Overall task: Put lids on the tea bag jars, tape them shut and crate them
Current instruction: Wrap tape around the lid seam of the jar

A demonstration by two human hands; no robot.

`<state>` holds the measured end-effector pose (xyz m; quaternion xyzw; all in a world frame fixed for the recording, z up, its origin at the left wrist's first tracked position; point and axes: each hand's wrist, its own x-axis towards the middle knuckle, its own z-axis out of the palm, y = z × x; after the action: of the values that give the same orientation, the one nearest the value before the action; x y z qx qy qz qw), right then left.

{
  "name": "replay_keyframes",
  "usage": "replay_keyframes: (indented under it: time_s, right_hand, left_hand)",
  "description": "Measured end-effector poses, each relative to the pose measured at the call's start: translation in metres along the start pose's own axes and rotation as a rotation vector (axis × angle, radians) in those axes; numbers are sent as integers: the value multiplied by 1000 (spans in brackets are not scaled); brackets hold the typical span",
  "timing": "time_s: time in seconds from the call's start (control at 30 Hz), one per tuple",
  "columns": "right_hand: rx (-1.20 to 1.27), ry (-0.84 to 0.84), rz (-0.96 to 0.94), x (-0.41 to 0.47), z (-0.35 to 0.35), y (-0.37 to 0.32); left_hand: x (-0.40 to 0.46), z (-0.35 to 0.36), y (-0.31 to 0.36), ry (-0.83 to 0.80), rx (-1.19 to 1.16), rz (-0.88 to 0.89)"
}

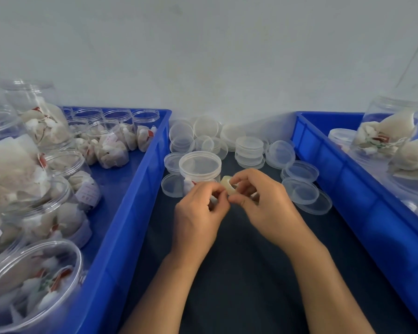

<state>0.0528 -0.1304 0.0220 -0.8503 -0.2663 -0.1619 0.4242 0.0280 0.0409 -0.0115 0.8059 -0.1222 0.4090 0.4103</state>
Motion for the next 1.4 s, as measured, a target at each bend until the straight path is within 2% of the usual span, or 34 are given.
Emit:
replay_keyframes:
  time_s: [0.17, 0.37, 0.57, 0.73, 1.23, 1.3, 1.4]
  right_hand:
    - [-4, -55, 55, -2, -2, -1]
    - [-46, -240, 106, -4, 1, -4]
    - [-129, -209, 83, -3, 1, -2]
    - [-162, -206, 73, -3, 0, -2]
    - [-301, -176, 2, -4, 4, -10]
    - [-301, -152, -5, -5, 6, -9]
    - [-305, -117, -3, -5, 8, -7]
  left_hand:
    - [1, -1, 7, 3, -46, -53]
    - [0, -4, 9, 1, -111, -143]
    - [-3, -4, 8, -15, -61, -193]
    - [-6, -7, 6, -100, -99, -211]
    - [-2, -10, 7, -78, -162, -341]
    - [-2, -11, 8, -66, -155, -321]
    - [-1, -12, 11, -35, -96, -192]
